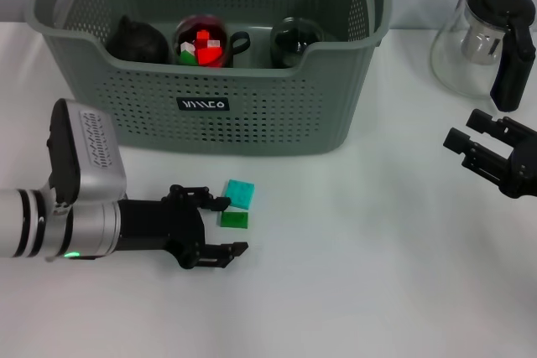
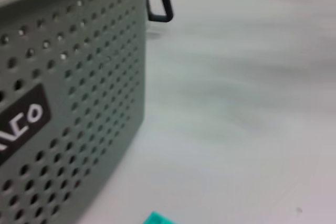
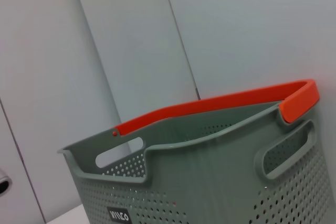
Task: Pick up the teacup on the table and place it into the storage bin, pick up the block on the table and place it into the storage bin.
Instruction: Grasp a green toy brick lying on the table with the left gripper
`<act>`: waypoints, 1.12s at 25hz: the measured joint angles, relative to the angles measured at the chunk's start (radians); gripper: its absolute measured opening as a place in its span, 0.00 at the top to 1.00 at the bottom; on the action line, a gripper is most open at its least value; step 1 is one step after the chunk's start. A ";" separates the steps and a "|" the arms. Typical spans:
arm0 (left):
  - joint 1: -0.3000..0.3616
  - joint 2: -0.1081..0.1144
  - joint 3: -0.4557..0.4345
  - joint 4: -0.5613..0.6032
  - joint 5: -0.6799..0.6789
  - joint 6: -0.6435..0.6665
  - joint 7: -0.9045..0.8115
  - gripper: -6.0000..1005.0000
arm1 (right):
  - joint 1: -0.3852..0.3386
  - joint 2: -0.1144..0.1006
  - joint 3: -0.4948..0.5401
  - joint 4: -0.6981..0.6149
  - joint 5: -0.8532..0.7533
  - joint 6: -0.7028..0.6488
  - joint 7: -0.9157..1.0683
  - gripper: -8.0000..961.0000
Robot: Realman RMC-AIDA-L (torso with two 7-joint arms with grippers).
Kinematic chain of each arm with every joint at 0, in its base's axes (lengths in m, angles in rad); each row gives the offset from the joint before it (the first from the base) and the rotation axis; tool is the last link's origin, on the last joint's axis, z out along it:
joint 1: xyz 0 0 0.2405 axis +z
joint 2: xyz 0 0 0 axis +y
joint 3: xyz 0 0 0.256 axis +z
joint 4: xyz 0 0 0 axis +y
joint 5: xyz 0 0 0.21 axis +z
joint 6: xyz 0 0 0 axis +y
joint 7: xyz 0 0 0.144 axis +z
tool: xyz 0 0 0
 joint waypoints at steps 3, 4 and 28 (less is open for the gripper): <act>0.003 0.002 0.000 0.005 0.003 0.022 0.000 0.27 | -0.001 0.000 0.000 0.000 0.000 0.001 0.000 0.33; 0.003 0.002 0.000 0.005 0.006 0.024 0.000 0.27 | -0.001 0.000 0.000 0.000 -0.001 0.001 0.000 0.33; 0.043 0.004 -0.135 0.087 -0.009 0.157 0.066 0.35 | 0.001 -0.001 0.000 0.000 0.001 0.001 0.000 0.33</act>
